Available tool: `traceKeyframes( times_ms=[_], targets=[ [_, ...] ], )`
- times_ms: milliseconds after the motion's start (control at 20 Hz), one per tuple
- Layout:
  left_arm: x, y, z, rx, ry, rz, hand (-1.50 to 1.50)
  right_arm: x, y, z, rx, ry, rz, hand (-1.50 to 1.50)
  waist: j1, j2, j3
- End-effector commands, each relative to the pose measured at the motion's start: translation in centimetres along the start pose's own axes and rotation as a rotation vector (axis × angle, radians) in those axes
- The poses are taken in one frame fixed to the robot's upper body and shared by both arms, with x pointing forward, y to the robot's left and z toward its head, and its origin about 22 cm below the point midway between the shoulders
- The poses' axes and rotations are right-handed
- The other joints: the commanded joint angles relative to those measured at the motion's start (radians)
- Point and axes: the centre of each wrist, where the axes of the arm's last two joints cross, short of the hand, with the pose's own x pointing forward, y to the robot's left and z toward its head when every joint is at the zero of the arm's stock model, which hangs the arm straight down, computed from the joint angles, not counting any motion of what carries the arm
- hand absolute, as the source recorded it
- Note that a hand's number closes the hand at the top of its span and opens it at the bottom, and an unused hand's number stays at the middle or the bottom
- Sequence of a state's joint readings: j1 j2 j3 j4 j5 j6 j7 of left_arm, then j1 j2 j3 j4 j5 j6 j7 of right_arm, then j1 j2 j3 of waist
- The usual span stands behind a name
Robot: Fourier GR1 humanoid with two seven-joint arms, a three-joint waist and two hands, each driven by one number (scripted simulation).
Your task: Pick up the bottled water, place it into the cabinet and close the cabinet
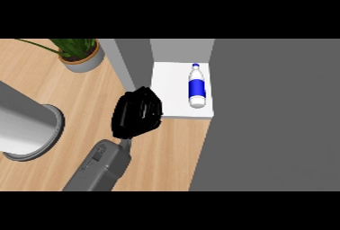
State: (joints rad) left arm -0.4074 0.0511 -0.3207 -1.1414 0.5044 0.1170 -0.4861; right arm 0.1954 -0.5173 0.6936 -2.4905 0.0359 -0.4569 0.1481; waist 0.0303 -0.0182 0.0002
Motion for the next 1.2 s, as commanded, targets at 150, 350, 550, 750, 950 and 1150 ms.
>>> traceKeyframes(
  times_ms=[150, 350, 550, 750, 950, 1150],
  targets=[
    [3.9, 0.3, 7.4, 0.006, 0.001, 0.041, 1.50, 4.4, -0.5, 0.9, 0.163, -0.024, 0.001, 1.50, 0.000, 0.005, -0.001],
    [6.3, 1.4, 10.7, 0.033, -0.021, 0.047, 1.50, 3.4, 1.4, 0.9, 0.323, 0.004, -0.084, 1.50, 0.005, 0.006, -0.001],
    [8.1, 2.4, 13.9, 0.039, -0.029, 0.027, 1.50, 3.9, 2.1, 0.2, 0.371, -0.009, -0.108, 1.50, 0.013, 0.008, -0.003],
    [10.3, 3.6, 15.9, 0.061, -0.037, -0.009, 1.50, 3.8, 3.1, -0.3, 0.391, -0.001, -0.121, 1.50, -0.001, 0.010, -0.003],
    [12.3, 5.7, 18.1, 0.091, -0.068, -0.006, 1.50, 3.3, 4.3, -1.8, 0.366, 0.003, -0.105, 1.50, 0.003, 0.009, -0.005],
    [14.1, 5.3, 19.5, 0.085, -0.079, -0.023, 1.50, 3.7, 5.6, -4.5, 0.335, -0.051, -0.088, 1.50, 0.004, 0.012, -0.004]
  ],
)
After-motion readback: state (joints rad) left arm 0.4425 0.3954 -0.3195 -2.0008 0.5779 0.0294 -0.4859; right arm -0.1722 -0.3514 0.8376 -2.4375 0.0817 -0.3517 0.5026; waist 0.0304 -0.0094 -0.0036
